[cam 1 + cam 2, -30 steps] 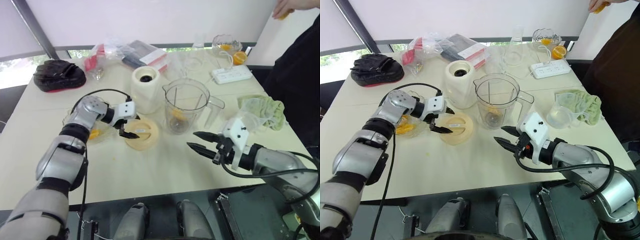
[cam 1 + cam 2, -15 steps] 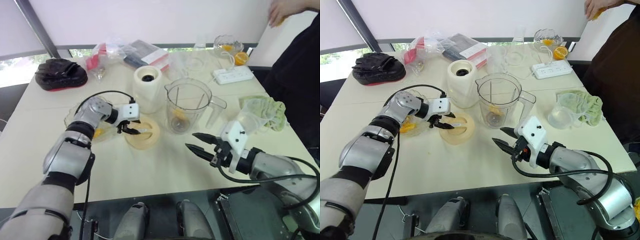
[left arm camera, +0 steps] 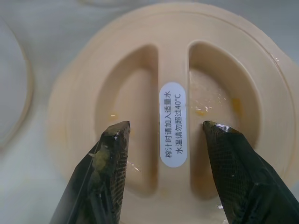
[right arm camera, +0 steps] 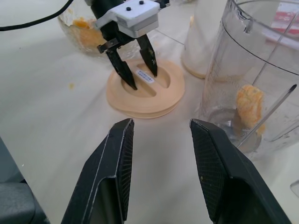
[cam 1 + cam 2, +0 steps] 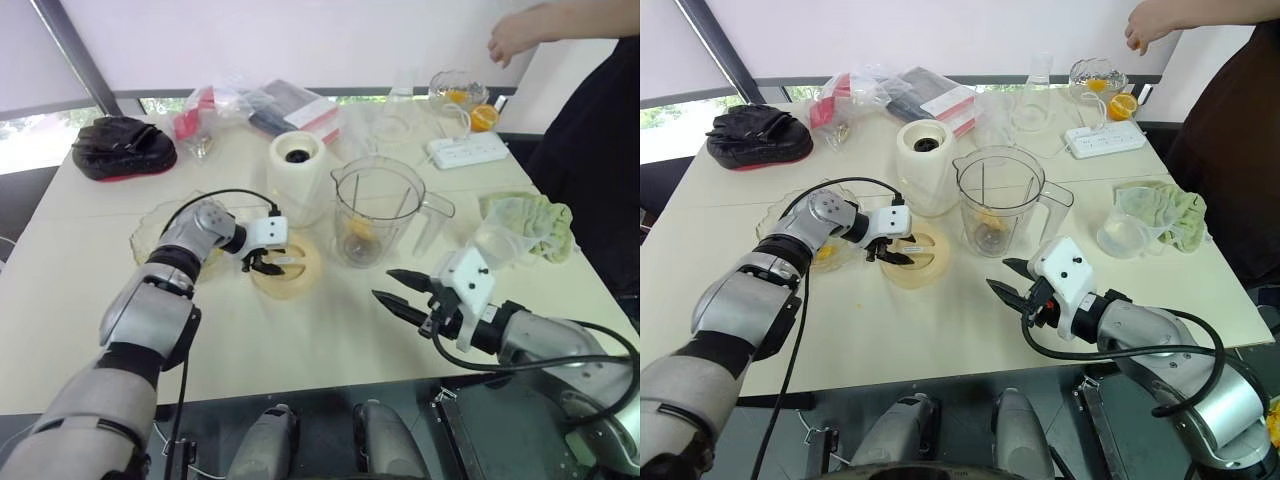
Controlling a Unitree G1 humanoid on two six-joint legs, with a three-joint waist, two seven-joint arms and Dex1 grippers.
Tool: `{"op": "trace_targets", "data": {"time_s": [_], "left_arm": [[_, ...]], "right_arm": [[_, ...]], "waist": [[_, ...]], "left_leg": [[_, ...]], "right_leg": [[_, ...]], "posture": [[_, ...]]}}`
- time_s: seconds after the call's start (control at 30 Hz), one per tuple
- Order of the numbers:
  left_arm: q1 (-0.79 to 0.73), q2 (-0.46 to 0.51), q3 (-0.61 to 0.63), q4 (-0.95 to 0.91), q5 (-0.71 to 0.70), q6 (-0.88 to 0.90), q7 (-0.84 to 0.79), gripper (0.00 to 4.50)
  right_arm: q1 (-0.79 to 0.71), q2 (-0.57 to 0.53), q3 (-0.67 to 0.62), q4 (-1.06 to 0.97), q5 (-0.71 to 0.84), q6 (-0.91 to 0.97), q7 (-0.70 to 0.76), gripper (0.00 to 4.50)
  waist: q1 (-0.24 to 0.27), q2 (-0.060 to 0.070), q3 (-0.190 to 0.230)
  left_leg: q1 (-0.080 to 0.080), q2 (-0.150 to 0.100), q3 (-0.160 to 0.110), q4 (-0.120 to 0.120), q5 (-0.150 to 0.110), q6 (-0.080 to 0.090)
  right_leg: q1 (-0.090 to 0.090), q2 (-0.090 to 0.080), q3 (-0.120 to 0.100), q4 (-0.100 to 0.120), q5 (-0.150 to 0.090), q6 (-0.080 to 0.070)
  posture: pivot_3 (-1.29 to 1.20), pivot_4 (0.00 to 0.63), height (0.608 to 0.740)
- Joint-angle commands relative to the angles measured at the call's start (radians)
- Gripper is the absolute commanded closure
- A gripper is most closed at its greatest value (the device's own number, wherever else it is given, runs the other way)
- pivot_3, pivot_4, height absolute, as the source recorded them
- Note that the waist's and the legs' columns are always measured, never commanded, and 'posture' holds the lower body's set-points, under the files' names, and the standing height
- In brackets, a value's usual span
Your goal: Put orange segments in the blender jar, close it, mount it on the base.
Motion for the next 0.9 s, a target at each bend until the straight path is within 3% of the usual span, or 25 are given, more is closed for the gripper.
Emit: {"op": "trace_targets", "data": {"time_s": [0.03, 0.13, 0.23, 0.27, 0.6, 0.9], "left_arm": [[-0.021, -0.016, 0.007, 0.024, 0.014, 0.039, 0.034, 1.92], [-0.025, -0.022, 0.010, 0.028, 0.016, 0.051, 0.044, 2.69], [-0.028, -0.025, 0.016, 0.033, 0.013, 0.076, 0.028, 4.15], [-0.029, -0.027, 0.016, 0.034, 0.014, 0.089, 0.021, 4.26], [-0.074, 0.008, 0.057, 0.013, -0.027, 0.119, -0.082, 4.25], [-0.164, 0.099, 0.134, -0.087, -0.125, 0.088, -0.343, 4.25]], "right_arm": [[0.007, 0.001, -0.040, -0.049, 0.001, 0.001, -0.011, 2.51], [0.014, -0.003, -0.049, -0.052, -0.002, 0.004, -0.015, 2.51], [0.019, -0.003, -0.056, -0.055, -0.003, 0.006, -0.017, 2.51], [0.022, -0.004, -0.059, -0.055, -0.003, 0.006, -0.016, 2.51], [0.044, 0.006, -0.062, -0.033, -0.045, -0.013, -0.022, 2.51], [0.109, 0.205, 0.045, 0.094, -0.276, -0.175, -0.173, 2.51]], "waist": [[0.001, 0.000, 0.000], [0.003, 0.000, -0.001], [0.007, 0.000, -0.001], [0.007, 0.000, -0.001], [-0.001, -0.001, -0.001], [-0.002, -0.002, -0.001]], "left_leg": [[0.000, 0.000, 0.000, 0.000, 0.000, 0.000], [0.000, 0.000, 0.000, 0.001, 0.000, 0.000], [0.000, 0.000, 0.000, 0.001, 0.000, 0.000], [0.000, 0.000, 0.000, 0.002, 0.000, 0.000], [0.000, 0.000, 0.000, 0.002, 0.000, 0.000], [-0.002, -0.001, 0.000, 0.002, 0.000, 0.000]], "right_leg": [[0.000, 0.000, 0.000, 0.000, 0.000, 0.000], [0.000, 0.000, 0.000, 0.000, 0.000, 0.000], [0.001, 0.000, 0.000, 0.001, 0.000, 0.001], [0.001, 0.000, 0.000, 0.001, 0.000, 0.001], [0.000, 0.000, 0.000, 0.002, 0.000, 0.001], [-0.002, 0.000, 0.000, 0.003, 0.001, 0.001]], "posture": [[0.00, 0.150, 0.740], [0.00, 0.150, 0.740], [0.00, 0.150, 0.740], [0.00, 0.150, 0.740], [0.00, 0.150, 0.740], [0.00, 0.150, 0.740]]}}
